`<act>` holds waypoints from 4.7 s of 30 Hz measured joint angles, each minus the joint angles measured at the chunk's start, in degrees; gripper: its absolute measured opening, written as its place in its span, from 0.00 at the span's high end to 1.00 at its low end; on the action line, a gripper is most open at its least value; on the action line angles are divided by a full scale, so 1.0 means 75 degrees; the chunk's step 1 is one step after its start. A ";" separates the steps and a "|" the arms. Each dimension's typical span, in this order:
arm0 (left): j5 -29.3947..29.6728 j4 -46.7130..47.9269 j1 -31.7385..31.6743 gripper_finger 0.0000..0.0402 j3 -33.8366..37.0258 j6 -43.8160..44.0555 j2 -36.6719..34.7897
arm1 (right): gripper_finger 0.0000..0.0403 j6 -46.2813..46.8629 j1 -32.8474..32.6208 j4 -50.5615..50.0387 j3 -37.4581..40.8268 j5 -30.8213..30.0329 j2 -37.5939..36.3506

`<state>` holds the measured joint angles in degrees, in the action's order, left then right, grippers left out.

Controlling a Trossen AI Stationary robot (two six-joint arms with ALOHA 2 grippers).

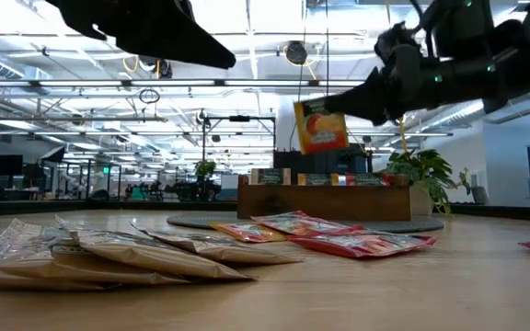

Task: Pick & Place Tea
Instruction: Put the yellow tea bag to the middle section into the wooden organizer, then put the brown tea bag to the left section into the wooden organizer

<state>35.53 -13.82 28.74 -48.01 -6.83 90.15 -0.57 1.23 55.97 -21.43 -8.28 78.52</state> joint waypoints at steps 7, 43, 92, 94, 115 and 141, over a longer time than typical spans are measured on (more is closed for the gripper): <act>0.0073 0.0017 -0.0065 0.61 0.0000 0.0000 0.0000 | 1.00 0.0362 0.0865 0.0438 0.0052 0.0739 0.0363; 0.0070 0.0044 -0.0194 0.61 0.0000 0.0194 0.0003 | 0.88 0.1158 0.1860 0.1441 0.0040 0.0721 0.2523; -0.1845 0.0898 -0.0492 0.61 0.0016 0.0786 0.0370 | 0.97 -0.1656 -0.2964 -0.0265 -0.2885 0.1099 0.4119; -0.1814 0.0808 -0.0489 0.61 0.0005 0.1001 0.0502 | 0.99 -0.1598 -0.2923 -0.0374 -0.3046 0.1116 0.4306; -0.2330 0.0609 0.0817 0.98 0.0006 0.2704 0.0688 | 1.00 -0.0185 -0.3373 -0.1568 -0.4253 0.1092 0.4747; -0.1833 -0.0115 0.0323 0.85 0.0006 0.2907 0.1434 | 1.00 -0.1017 -0.3514 -0.1677 -0.4777 0.1494 0.5528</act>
<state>21.78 -14.69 31.16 -47.97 14.97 100.90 -8.19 -25.12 43.39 -57.25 2.93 119.98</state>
